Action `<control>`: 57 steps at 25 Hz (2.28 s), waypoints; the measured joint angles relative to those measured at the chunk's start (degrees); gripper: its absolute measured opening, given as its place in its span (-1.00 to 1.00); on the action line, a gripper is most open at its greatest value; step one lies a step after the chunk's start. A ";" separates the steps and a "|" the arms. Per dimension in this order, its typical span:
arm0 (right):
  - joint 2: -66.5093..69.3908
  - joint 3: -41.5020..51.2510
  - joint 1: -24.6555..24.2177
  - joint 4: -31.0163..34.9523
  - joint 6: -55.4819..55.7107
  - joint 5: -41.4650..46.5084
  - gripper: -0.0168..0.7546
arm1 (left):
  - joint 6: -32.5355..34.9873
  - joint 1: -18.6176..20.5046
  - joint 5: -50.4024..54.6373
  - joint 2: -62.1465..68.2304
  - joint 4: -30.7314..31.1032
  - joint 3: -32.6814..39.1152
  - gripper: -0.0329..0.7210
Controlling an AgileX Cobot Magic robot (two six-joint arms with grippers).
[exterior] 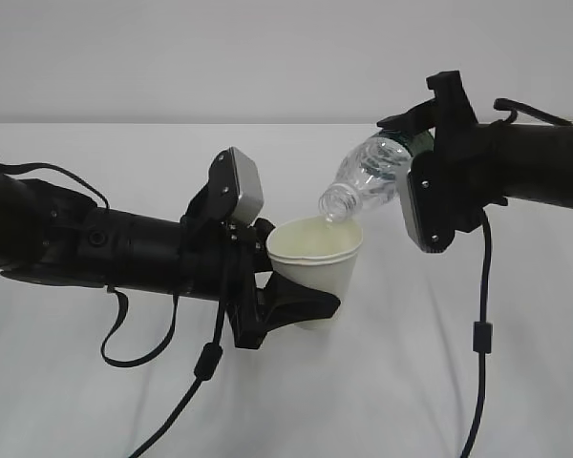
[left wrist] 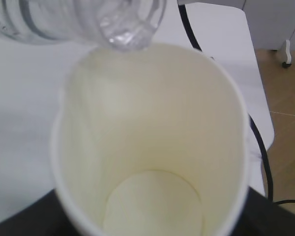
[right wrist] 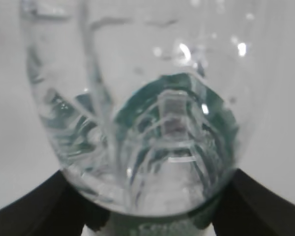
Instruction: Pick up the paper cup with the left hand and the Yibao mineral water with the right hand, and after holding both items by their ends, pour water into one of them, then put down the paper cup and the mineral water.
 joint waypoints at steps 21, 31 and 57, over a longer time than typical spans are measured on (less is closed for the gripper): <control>0.00 -1.22 0.00 -1.26 -0.69 0.71 0.36 | 0.00 0.00 -0.61 0.00 0.00 0.00 0.21; 0.00 -1.81 0.00 -3.00 -0.69 1.75 0.36 | 0.00 0.00 -0.61 0.00 0.00 0.00 0.21; 0.00 -2.74 0.00 -4.27 -0.90 2.63 0.36 | 0.00 0.00 -0.61 0.00 0.00 0.00 0.21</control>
